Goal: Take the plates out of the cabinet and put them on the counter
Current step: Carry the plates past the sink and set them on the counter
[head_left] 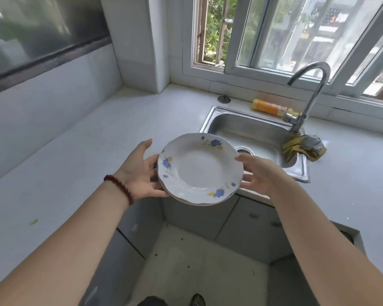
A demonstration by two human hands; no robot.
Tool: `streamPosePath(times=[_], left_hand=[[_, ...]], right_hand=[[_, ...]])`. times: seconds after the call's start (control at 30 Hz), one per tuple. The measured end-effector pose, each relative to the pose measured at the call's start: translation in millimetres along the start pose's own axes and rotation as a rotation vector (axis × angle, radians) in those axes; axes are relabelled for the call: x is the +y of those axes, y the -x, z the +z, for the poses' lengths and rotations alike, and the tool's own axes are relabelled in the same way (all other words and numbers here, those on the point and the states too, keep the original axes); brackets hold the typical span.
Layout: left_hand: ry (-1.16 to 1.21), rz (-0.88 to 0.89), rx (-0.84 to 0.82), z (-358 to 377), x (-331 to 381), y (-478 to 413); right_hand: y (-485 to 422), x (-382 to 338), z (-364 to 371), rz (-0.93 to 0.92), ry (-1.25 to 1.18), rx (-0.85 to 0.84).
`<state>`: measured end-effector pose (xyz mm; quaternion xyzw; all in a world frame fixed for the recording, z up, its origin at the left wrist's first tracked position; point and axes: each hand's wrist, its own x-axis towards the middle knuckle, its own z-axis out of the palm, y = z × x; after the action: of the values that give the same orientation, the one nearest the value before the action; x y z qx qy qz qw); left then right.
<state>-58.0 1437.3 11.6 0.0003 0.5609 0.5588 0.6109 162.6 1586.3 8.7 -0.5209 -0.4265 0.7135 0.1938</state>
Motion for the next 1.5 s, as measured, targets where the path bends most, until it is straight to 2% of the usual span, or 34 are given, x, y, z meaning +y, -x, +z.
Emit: streamPosePath(times=[0.27, 0.7, 1.1, 1.5], left_hand=[[0.089, 0.003, 0.069, -22.7, 50.3, -47.2], [0.143, 0.074, 0.15, -95.9, 159.9, -119.6], [0.267, 0.087, 0.257, -164.7, 220.5, -150.9], [0.385, 0.069, 0.363, -203.5, 289.5, -224.0]], right_hand=[[-77.0, -39.0, 44.3, 0.056, 0.079, -0.069], [-194.6, -105.4, 168.5, 0.074, 0.161, -0.168], [-267.3, -136.0, 279.2, 0.122, 0.294, -0.27], [-364.4, -173.8, 361.1, 0.173, 0.401, -0.33]])
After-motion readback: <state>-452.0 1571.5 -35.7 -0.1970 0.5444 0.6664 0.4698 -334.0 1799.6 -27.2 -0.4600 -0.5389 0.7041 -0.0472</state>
